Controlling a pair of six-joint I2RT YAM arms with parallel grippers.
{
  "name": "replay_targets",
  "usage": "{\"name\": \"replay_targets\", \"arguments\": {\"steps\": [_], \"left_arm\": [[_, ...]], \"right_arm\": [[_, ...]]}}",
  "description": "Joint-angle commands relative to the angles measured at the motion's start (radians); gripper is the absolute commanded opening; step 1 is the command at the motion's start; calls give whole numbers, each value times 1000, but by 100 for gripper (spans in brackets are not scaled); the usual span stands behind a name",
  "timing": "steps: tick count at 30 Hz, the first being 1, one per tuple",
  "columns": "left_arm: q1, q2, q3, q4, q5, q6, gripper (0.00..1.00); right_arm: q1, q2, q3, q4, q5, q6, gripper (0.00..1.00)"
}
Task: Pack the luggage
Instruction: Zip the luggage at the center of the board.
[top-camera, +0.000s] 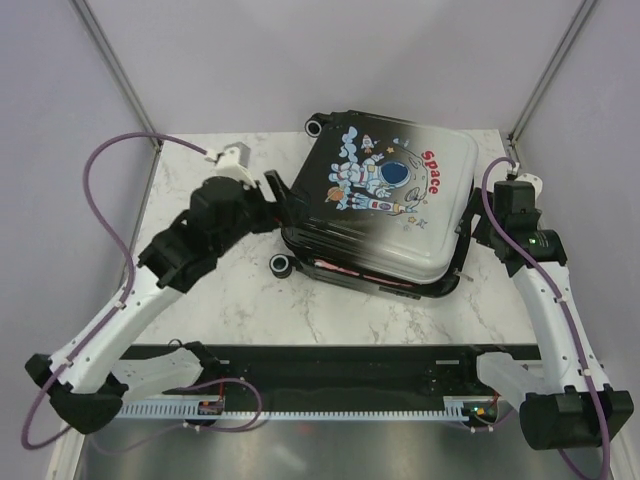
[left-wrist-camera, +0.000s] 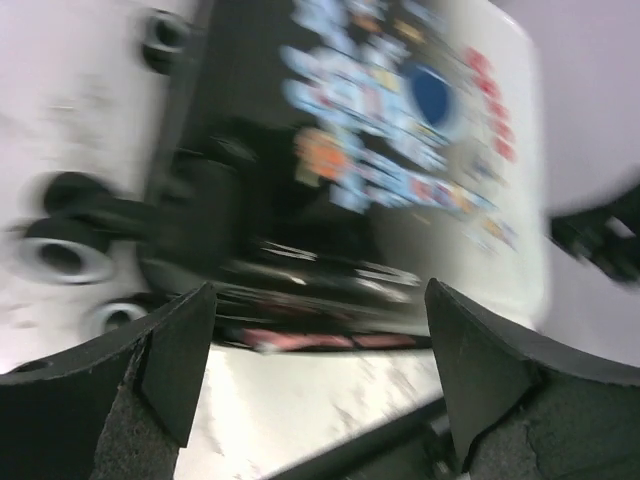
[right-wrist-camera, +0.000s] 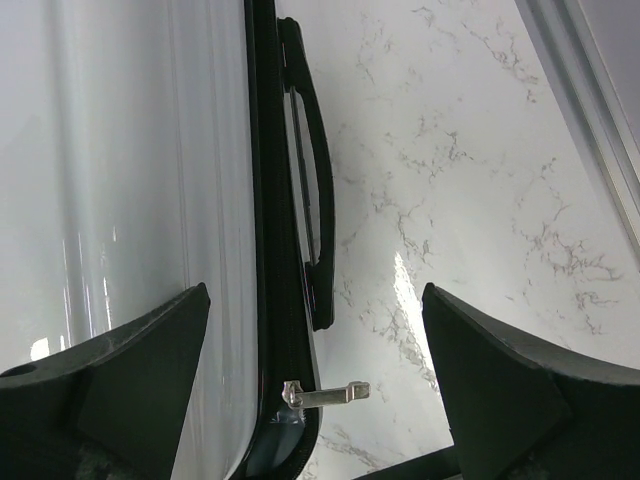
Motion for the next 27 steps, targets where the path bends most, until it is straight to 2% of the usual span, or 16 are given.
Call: {"name": "replay_targets", "arguments": {"steps": [1,4,7,13,19,27], "left_arm": [[312,-28,-27,-96,131,82,91],[512,39,-2,-95,314,132,89],[610,130,28,-110,454,134,86],[614,243,93,-139,509,185,85],[614,322,87,-142,569,205,84],[614,366,35,-37,618,310,85]], "right_arm": [[12,-16,-1,24,-104,28,95],[12,-27,8,23,-108,18,96],[12,-34,13,17,-102,4,96],[12,-37,4,12,-105,2,96],[12,-37,4,12,-111,-2,96],[12,-31,-7,14,-131,-13,95]]}}
